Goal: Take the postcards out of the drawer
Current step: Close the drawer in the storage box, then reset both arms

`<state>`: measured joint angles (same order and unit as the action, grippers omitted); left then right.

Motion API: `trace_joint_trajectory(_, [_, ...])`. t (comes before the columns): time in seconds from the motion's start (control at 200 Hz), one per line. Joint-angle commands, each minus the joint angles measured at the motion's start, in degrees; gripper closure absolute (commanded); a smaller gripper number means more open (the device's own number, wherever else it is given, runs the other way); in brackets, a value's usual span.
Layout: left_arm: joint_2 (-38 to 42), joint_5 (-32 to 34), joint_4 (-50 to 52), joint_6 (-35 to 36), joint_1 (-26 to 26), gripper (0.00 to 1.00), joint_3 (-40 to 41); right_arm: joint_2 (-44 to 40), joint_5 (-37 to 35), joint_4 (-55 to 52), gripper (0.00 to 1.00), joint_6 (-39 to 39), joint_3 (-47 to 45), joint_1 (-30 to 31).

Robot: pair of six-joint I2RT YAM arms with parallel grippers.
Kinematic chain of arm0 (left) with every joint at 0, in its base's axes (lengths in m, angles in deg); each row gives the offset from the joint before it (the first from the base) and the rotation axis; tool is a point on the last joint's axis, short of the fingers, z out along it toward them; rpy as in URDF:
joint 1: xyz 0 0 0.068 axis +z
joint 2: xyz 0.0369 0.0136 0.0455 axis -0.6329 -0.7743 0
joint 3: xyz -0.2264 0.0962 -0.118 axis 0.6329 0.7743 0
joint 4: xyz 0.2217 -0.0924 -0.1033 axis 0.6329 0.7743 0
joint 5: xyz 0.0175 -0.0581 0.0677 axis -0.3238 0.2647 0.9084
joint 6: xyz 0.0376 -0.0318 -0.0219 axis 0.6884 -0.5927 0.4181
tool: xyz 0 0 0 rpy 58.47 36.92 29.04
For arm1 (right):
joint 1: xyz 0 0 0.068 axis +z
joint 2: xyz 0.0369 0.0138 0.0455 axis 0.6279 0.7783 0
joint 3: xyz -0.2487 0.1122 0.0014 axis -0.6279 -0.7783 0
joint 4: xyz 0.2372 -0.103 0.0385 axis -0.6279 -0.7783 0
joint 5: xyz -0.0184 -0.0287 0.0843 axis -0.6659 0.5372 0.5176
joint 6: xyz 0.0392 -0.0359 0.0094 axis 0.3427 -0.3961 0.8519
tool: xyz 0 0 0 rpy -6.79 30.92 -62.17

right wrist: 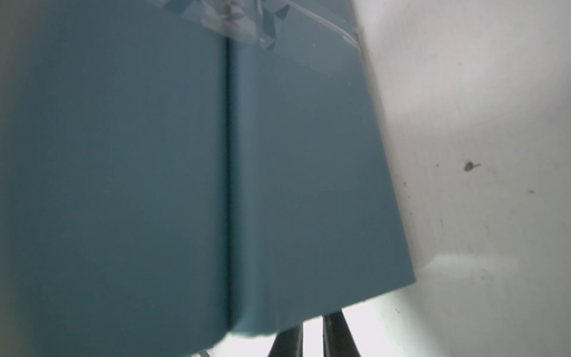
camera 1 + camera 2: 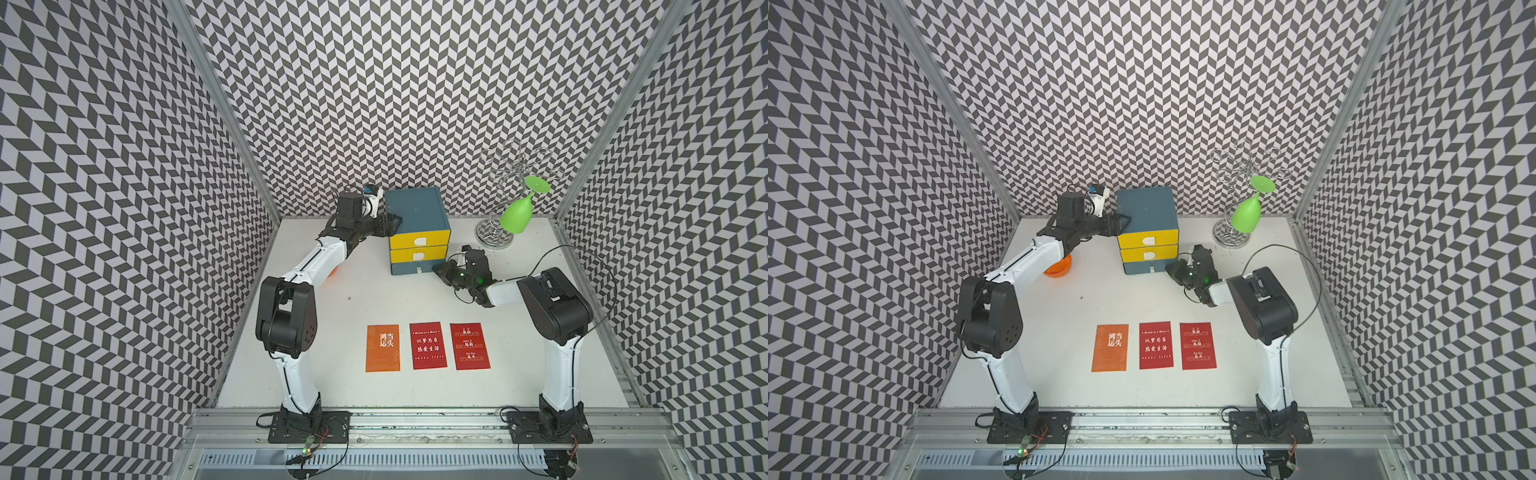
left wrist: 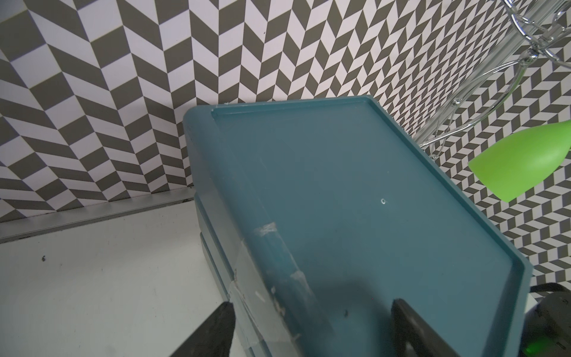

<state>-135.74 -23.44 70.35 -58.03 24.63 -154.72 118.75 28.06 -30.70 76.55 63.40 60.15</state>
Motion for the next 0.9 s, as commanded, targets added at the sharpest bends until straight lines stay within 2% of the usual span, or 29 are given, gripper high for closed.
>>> trace_joint_trajectory(0.0, [-1.20,-0.76,5.41,1.89,-0.44,0.20,-0.03,0.63,0.54,3.46,0.86,0.03,0.67,-0.60])
trace_joint_trajectory(0.25, [1.48,-1.83,-0.53,-1.43,0.44,0.20,1.46,-4.74,0.56,5.80,0.86,-0.90,-4.65,-0.92])
trace_joint_trajectory(0.381, [2.06,-2.65,-2.22,-2.81,0.40,0.19,-0.05,-7.42,1.86,3.57,0.86,-2.63,-4.92,-1.04])
trace_joint_trajectory(0.446, [2.85,-2.38,-3.17,-3.16,0.44,0.14,-0.64,-9.71,1.48,1.86,0.86,-4.48,-5.81,-1.04])
trace_joint_trajectory(0.456, [3.06,-2.38,-3.54,-3.08,0.41,0.05,-0.64,-10.19,1.32,1.68,0.86,-4.86,-6.01,-1.04])
trace_joint_trajectory(0.471, [3.37,-2.38,-4.11,-2.98,0.40,0.02,-0.64,-10.80,1.03,1.20,0.86,-5.32,-6.39,-1.04])
trace_joint_trajectory(0.596, [7.79,-1.16,-8.77,-3.48,1.03,0.01,1.24,-17.73,-1.84,-4.57,0.86,-11.85,-9.64,-1.19])
trace_joint_trajectory(0.736, [17.54,1.22,-15.96,-5.03,3.38,0.01,9.64,-29.30,-8.06,-11.13,0.85,-20.36,-14.79,-2.30])
trace_joint_trajectory(0.896, [31.76,15.89,-21.60,0.23,6.58,0.01,27.55,-43.45,-19.46,-19.16,0.82,-31.24,-19.17,-5.60])
